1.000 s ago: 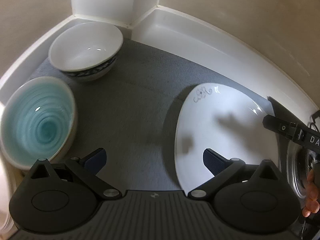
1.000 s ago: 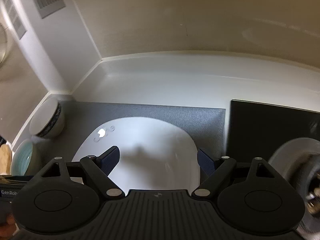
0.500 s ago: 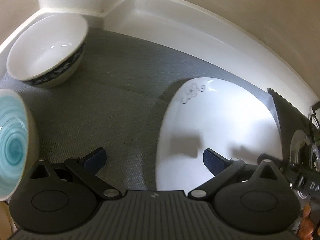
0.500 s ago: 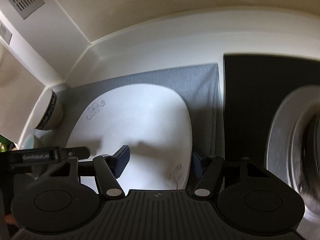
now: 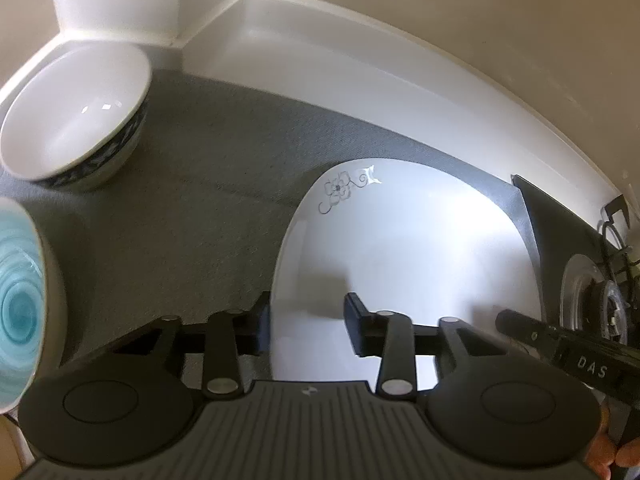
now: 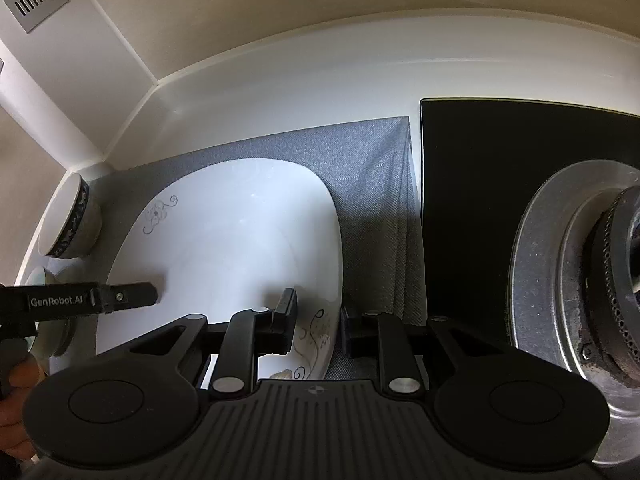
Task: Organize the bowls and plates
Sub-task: 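Move both tools to the square white plate and close them on its rim, then lift the square white plate with both tools and lower it onto the terracotta plate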
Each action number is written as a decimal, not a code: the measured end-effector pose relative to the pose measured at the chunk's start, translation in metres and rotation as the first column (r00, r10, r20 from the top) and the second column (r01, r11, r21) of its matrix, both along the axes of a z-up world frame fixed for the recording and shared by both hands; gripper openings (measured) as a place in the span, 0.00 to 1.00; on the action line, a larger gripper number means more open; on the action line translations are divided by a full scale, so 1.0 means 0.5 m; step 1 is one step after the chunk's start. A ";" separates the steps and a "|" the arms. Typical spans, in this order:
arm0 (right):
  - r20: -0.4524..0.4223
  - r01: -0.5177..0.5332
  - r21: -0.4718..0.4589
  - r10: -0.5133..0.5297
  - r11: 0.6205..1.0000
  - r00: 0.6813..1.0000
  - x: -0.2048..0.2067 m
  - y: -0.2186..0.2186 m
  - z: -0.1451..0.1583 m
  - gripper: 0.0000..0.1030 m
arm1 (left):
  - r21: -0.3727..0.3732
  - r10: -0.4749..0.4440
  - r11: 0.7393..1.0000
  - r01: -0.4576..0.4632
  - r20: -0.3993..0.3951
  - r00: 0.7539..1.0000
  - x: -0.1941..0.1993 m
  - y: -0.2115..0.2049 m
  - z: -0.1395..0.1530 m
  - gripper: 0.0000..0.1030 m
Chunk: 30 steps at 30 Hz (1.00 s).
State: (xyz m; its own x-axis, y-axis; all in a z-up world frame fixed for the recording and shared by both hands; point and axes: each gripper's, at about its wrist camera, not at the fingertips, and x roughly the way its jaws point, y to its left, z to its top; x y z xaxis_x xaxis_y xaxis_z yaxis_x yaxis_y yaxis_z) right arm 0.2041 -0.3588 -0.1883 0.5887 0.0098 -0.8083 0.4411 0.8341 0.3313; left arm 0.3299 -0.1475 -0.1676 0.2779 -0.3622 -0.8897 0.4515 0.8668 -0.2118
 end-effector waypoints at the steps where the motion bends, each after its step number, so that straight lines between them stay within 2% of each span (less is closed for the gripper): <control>1: -0.001 0.001 0.000 -0.001 1.000 1.000 0.000 0.000 0.003 0.22 | -0.012 0.003 1.000 -0.003 -0.015 1.000 0.000 0.005 0.003 0.39; 6: 0.009 -0.003 -0.016 0.003 1.000 1.000 -0.001 0.003 0.020 0.22 | -0.031 -0.002 1.000 0.003 0.021 1.000 -0.012 0.009 0.027 0.39; 16: 0.010 -0.002 -0.030 0.003 1.000 1.000 -0.009 0.015 0.046 0.21 | -0.045 -0.002 0.999 0.003 0.025 1.000 -0.007 0.014 0.047 0.39; 17: 0.011 -0.002 -0.030 0.002 1.000 1.000 -0.010 0.016 0.048 0.21 | -0.046 -0.003 0.999 0.005 0.029 1.000 -0.014 0.038 0.056 0.39; 30: 0.031 0.009 -0.044 -0.007 0.999 0.999 -0.045 0.048 0.083 0.21 | -0.055 -0.015 0.998 0.018 0.044 0.999 -0.035 0.064 0.074 0.39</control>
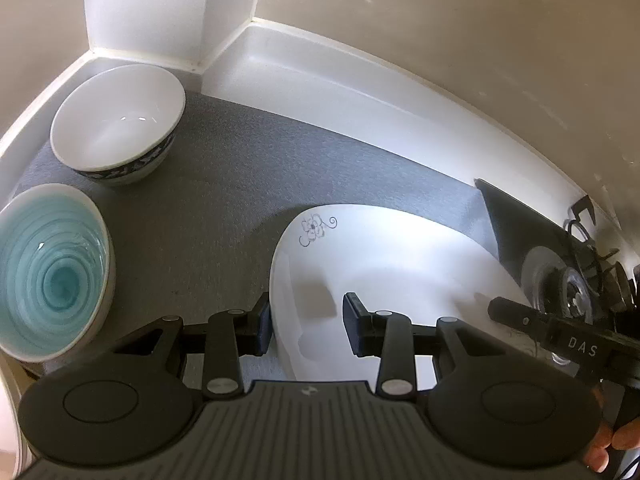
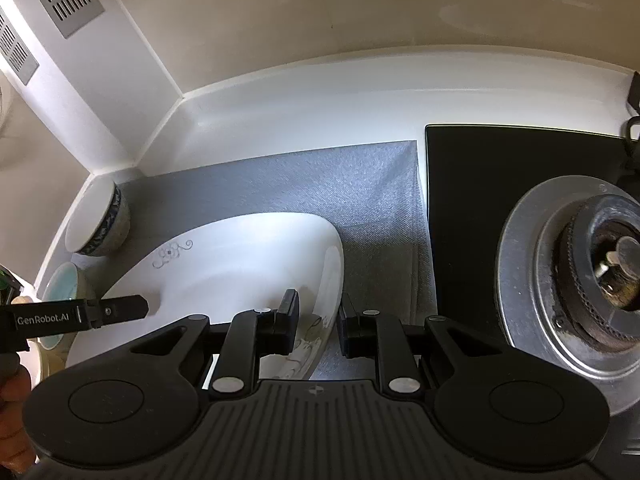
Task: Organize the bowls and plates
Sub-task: 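Lift the square white plate with both tools and lower it onto the terracotta plate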
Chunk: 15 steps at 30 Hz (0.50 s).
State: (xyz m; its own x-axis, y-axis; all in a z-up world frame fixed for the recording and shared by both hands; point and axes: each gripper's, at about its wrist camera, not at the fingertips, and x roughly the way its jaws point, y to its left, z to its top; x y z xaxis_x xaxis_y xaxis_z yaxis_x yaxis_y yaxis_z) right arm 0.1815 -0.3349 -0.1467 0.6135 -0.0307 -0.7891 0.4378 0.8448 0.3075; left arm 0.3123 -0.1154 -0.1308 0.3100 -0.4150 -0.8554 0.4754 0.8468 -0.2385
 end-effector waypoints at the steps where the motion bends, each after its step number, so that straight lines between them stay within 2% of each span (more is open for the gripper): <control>1: 0.003 0.001 -0.002 -0.001 1.000 1.000 -0.004 0.002 0.004 0.21 | -0.001 -0.002 1.000 0.002 0.003 1.000 -0.003 0.001 0.003 0.39; 15: -0.002 0.033 -0.002 -0.033 0.999 0.999 -0.092 0.045 0.025 0.21 | 0.003 -0.049 0.999 0.049 0.021 0.999 -0.073 0.031 0.023 0.39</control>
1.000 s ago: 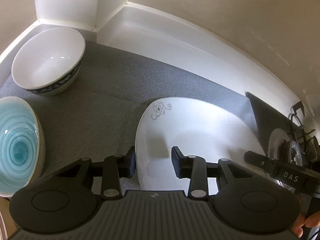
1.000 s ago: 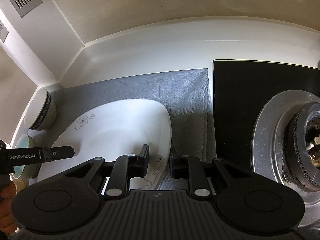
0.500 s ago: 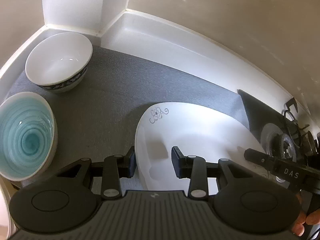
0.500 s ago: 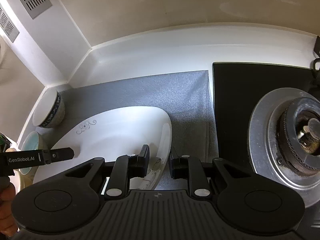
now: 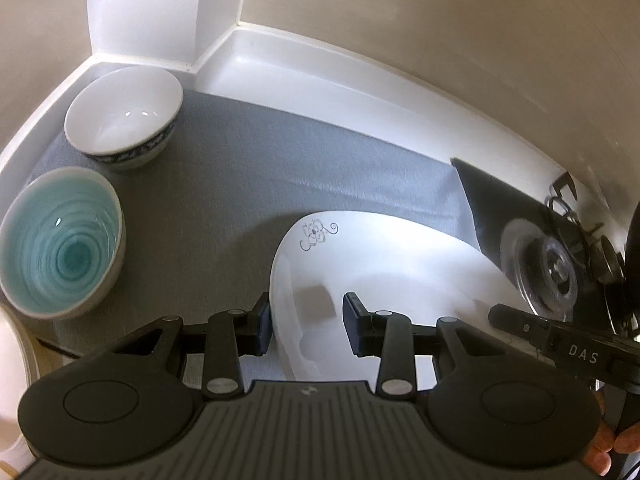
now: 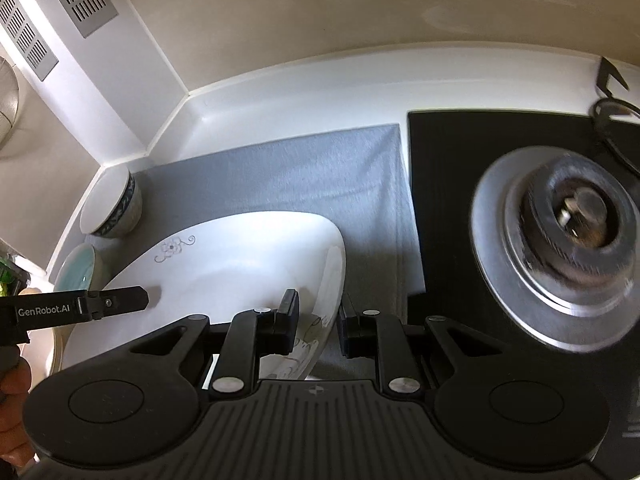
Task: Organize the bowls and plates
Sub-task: 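Lift the square white plate with both tools and lower it onto the terracotta plate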
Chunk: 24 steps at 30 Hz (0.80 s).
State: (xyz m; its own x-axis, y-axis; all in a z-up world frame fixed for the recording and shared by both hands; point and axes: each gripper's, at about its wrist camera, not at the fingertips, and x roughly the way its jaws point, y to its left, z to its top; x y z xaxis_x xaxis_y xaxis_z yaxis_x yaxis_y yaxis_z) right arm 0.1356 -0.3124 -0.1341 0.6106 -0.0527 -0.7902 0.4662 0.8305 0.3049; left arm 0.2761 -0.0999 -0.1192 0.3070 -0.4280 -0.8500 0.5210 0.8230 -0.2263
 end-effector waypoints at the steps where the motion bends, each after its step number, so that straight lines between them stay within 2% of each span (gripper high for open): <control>1: -0.001 0.004 0.003 -0.004 1.000 1.000 -0.009 0.004 0.000 0.21 | 0.002 -0.004 1.000 0.004 0.002 1.000 -0.007 0.002 -0.001 0.39; 8: 0.007 0.051 0.002 -0.051 0.999 0.999 -0.075 0.029 0.007 0.21 | 0.007 -0.051 0.999 0.051 -0.002 0.999 -0.060 0.014 0.001 0.39; 14: 0.006 0.093 0.001 -0.093 0.996 0.996 -0.135 0.047 0.013 0.21 | 0.016 -0.130 0.991 0.130 0.008 0.991 -0.114 0.023 0.013 0.39; 24: -0.003 0.159 0.019 -0.159 0.987 0.987 -0.214 0.073 -0.003 0.21 | 0.043 -0.214 0.976 0.214 -0.015 0.977 -0.173 0.040 -0.005 0.39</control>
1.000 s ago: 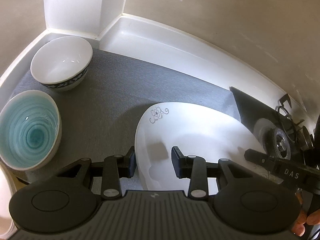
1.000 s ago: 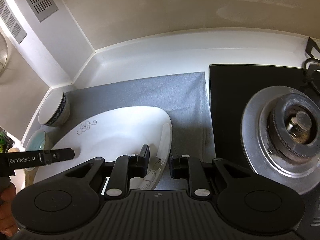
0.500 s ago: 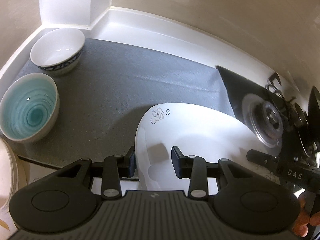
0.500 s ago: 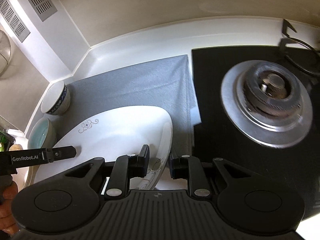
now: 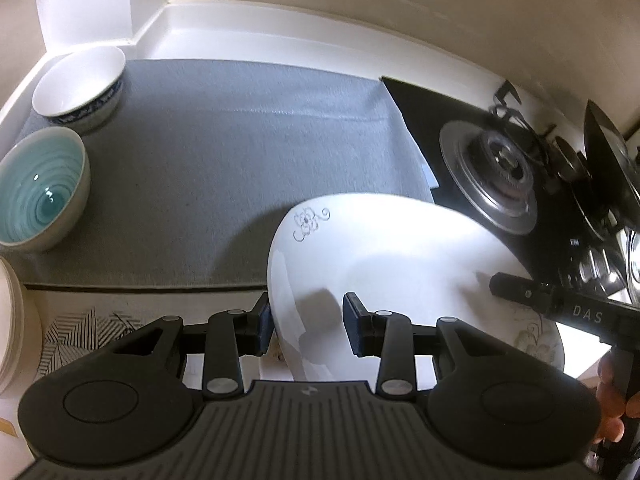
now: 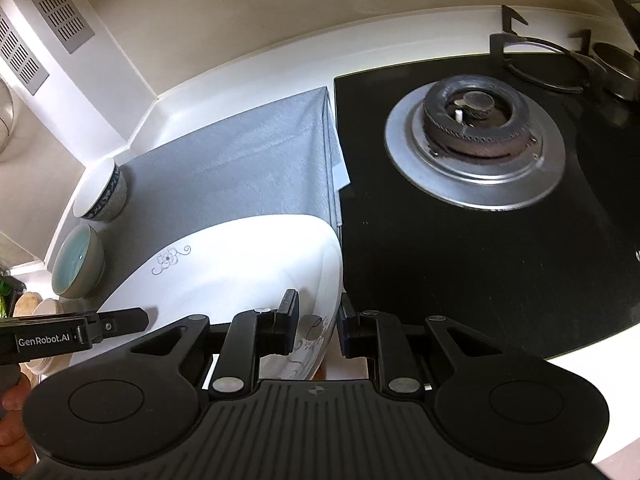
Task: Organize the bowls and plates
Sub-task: 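Lift the square white plate with both tools and lower it onto the terracotta plate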
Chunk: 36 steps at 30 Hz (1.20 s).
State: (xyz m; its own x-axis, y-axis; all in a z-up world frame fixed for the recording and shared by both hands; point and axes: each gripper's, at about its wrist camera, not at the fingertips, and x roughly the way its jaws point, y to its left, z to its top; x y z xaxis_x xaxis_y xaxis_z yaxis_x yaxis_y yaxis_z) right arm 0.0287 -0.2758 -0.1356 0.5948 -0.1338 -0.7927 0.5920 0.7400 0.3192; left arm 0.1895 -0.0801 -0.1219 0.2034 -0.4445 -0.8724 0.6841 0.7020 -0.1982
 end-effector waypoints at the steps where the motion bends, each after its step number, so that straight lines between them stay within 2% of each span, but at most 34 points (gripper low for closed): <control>1: 0.001 0.001 -0.003 -0.001 1.000 1.000 -0.003 0.003 -0.001 0.21 | 0.005 -0.004 1.000 0.004 -0.002 1.000 -0.002 0.002 -0.002 0.39; 19: -0.052 -0.034 -0.005 0.034 0.999 0.998 -0.029 0.028 -0.040 0.22 | 0.061 -0.042 0.997 0.045 -0.062 0.997 -0.023 0.025 -0.046 0.39; 27: -0.106 -0.090 -0.081 0.081 0.993 0.991 -0.026 0.041 -0.043 0.21 | 0.082 -0.072 0.994 0.076 -0.051 0.996 -0.029 0.018 -0.048 0.39; 36: -0.130 -0.105 -0.083 0.094 0.991 0.987 -0.028 0.042 -0.042 0.21 | 0.100 -0.107 0.989 0.112 -0.051 0.993 -0.037 0.012 -0.048 0.39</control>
State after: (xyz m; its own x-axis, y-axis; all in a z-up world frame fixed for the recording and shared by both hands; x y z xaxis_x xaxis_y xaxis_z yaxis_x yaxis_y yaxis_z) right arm 0.0145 -0.2550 -0.1564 0.5056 -0.1528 -0.8492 0.5451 0.8195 0.1771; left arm 0.1709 -0.0739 -0.1460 0.1174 -0.3695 -0.9218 0.7499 0.6415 -0.1616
